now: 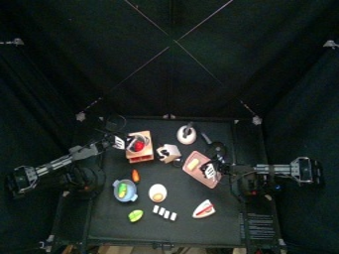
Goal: Push plate towards center
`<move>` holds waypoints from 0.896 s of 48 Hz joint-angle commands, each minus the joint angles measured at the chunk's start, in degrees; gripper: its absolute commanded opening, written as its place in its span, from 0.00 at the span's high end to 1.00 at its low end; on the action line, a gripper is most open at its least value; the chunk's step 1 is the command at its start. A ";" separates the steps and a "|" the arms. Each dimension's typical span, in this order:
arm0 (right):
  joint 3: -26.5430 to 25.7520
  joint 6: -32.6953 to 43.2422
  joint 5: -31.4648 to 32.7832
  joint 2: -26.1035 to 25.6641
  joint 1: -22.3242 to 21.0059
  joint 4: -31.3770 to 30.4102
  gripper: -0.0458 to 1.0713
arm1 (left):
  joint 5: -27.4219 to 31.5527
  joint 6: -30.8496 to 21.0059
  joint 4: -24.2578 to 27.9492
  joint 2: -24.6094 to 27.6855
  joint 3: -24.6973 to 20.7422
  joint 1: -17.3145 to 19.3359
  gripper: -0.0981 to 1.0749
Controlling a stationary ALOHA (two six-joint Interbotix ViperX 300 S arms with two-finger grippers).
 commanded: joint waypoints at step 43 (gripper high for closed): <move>-2.11 0.09 0.44 -0.35 -2.02 1.76 0.36 | -13.71 1.14 11.69 -3.87 -2.11 -18.46 0.17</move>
